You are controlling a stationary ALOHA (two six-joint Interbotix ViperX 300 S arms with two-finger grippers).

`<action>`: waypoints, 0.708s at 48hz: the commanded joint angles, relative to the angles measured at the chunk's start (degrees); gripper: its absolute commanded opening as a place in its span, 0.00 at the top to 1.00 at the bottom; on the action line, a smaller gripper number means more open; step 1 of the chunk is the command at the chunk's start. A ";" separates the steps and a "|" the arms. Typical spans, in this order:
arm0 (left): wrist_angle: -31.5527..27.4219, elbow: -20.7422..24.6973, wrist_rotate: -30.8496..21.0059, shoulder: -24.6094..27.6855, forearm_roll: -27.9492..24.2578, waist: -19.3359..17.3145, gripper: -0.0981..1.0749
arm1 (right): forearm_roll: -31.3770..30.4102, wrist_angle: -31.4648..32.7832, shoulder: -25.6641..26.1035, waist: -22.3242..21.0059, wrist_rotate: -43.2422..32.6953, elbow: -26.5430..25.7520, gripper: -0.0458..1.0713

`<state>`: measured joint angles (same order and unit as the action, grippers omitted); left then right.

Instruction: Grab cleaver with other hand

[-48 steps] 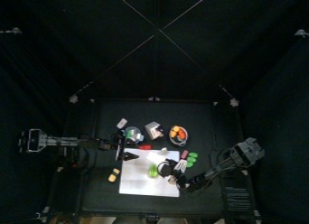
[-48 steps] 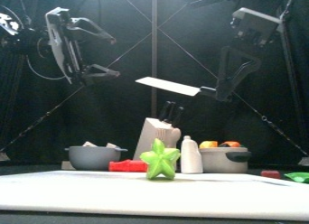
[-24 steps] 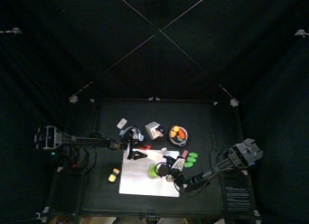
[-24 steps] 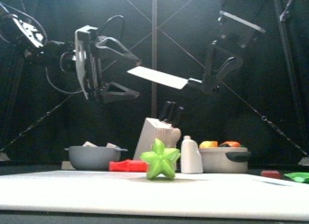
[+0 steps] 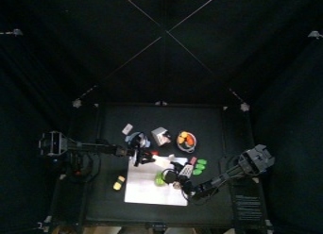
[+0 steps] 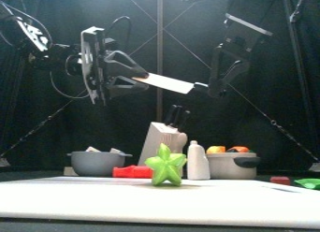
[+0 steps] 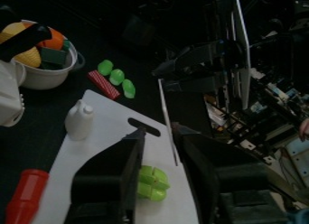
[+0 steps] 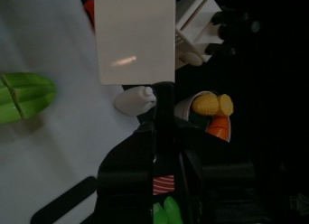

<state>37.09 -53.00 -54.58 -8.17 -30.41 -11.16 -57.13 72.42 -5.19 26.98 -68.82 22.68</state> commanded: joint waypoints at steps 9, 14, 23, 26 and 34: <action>0.62 1.14 0.18 -0.26 0.09 -0.18 0.48 | 1.49 -2.81 1.05 -0.70 0.18 -1.14 0.52; 0.62 1.05 0.26 -0.26 0.09 -0.18 0.48 | 2.29 -5.98 1.14 -0.97 0.18 -1.14 0.45; 0.62 0.88 0.35 -0.26 0.00 -0.18 0.48 | 3.52 -9.14 1.58 -1.49 -0.09 -1.05 0.22; 0.62 0.79 0.44 -0.26 0.00 -0.26 0.48 | 4.04 -9.49 1.85 -1.49 -0.09 -1.05 0.15; 0.62 0.79 0.44 -0.26 -0.62 -0.26 0.48 | 5.10 -10.55 3.34 -1.49 0.00 -0.88 0.06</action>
<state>37.18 -53.00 -54.23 -8.17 -30.76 -11.16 -52.21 62.31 -4.92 25.66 -68.73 22.68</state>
